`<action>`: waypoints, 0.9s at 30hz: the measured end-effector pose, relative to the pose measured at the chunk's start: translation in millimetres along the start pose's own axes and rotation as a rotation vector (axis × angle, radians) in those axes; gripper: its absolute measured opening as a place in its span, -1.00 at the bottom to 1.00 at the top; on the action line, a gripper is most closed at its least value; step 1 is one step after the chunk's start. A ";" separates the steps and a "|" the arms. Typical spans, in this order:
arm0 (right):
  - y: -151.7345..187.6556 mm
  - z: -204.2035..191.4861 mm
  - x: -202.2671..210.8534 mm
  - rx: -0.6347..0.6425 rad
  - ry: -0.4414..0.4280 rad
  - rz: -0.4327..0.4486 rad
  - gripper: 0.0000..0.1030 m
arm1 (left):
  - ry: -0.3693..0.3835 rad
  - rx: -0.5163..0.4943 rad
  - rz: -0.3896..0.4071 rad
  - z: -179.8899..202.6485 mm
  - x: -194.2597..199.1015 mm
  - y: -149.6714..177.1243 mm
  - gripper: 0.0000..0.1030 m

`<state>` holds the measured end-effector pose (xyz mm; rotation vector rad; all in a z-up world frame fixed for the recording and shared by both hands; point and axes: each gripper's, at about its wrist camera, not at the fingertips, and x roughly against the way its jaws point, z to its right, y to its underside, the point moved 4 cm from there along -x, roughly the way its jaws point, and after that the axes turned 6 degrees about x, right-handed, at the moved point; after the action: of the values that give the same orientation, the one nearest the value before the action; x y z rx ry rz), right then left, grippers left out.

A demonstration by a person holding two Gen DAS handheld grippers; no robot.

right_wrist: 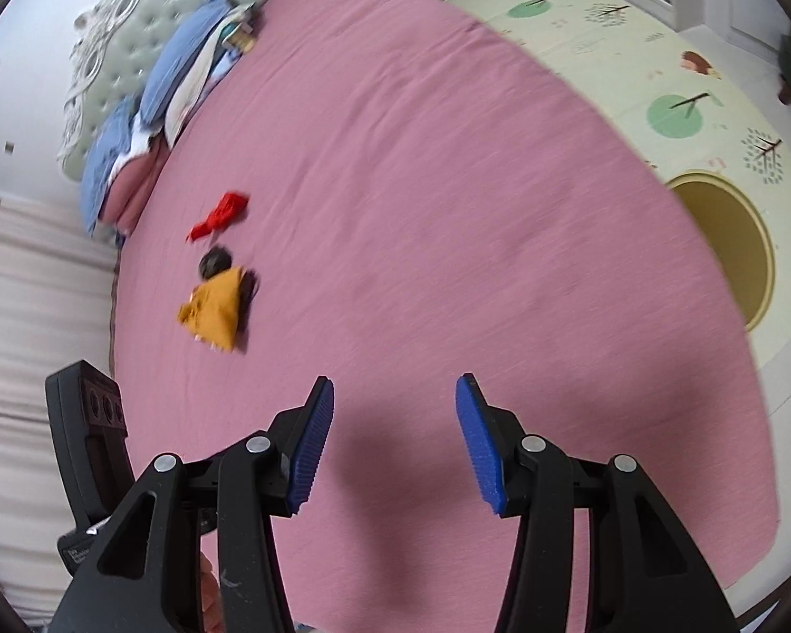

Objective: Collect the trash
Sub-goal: 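Move both tools back toward the mustard pouch on the bed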

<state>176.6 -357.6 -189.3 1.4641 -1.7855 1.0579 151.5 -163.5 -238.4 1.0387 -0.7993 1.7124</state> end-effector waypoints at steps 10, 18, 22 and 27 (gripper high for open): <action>34.6 -84.0 -46.0 0.035 -0.032 -0.019 -0.08 | -0.016 0.024 0.035 -103.2 46.2 -8.6 0.73; 41.2 -133.4 -71.2 0.066 -0.037 -0.050 -0.08 | -0.019 0.064 0.074 -158.6 75.6 -29.3 0.73; 34.3 -155.3 -79.6 0.103 -0.034 -0.070 -0.08 | -0.006 0.123 0.095 -179.9 85.5 -41.5 0.73; 15.4 -176.1 -98.9 0.144 -0.045 -0.090 -0.07 | 0.003 0.200 0.136 -201.6 91.9 -67.7 0.74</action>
<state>176.0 -155.1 -185.8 1.6508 -1.6867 1.1356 139.9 67.9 -237.7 1.1368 -0.7213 1.9398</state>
